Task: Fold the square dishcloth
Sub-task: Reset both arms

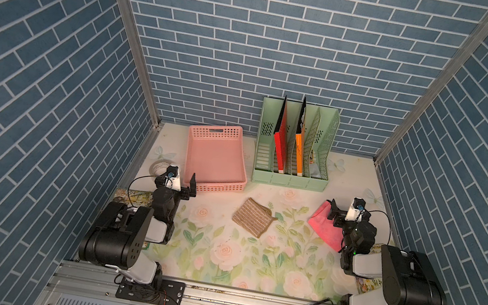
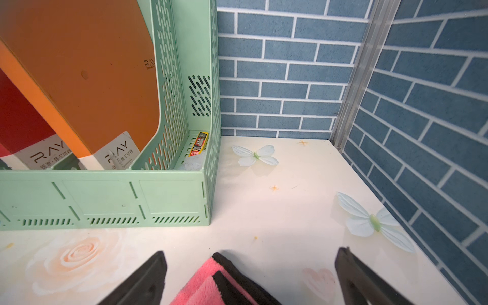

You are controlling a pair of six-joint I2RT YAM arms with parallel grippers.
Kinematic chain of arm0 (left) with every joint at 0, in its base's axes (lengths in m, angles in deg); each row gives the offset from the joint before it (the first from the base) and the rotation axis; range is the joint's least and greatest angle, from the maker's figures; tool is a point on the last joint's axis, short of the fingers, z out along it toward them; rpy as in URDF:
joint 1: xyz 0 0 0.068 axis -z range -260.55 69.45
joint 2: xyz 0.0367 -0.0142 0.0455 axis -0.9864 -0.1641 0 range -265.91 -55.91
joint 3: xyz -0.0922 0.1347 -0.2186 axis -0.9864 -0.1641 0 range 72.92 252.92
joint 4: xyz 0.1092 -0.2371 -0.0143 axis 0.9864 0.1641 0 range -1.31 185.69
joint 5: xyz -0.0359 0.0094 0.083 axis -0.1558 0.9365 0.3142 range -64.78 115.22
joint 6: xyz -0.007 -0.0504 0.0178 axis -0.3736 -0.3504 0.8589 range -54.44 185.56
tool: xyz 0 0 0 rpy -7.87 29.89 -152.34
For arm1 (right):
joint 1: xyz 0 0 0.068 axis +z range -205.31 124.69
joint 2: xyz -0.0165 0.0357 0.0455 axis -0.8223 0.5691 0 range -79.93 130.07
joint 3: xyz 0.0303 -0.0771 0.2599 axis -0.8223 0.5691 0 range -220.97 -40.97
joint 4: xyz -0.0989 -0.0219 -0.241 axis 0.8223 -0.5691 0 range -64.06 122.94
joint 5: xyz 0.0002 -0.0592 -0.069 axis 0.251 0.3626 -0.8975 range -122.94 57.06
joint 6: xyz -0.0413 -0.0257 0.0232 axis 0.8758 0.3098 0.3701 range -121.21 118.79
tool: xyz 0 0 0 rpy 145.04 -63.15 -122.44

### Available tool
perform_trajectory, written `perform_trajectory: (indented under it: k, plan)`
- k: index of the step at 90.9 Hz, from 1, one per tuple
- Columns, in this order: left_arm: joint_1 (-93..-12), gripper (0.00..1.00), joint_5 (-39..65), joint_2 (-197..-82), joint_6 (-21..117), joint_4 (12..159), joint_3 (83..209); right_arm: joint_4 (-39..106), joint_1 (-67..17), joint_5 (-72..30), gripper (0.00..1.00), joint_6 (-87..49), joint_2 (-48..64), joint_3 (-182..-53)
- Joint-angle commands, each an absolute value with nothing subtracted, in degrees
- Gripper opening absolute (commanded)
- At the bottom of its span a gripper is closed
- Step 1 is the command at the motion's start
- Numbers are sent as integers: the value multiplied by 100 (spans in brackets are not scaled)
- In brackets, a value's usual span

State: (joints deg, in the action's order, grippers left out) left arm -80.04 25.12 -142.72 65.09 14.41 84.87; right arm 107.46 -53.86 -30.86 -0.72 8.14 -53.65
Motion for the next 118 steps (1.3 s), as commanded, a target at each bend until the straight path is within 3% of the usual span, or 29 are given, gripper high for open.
perform_trajectory:
  k: [1,99,118]
  plan:
    - [-7985,100,2569,-14273,6529,1437,8467,10679,-5373,-3164,100,81,775,-5334]
    - [-7985,100,2592,-14275,6520,1443,8467,10676,-5373,-3168,100,87,772,-5333]
    - [-7984,100,2592,-14271,6520,1445,8468,11887,-5371,-2191,100,461,678,-4587]
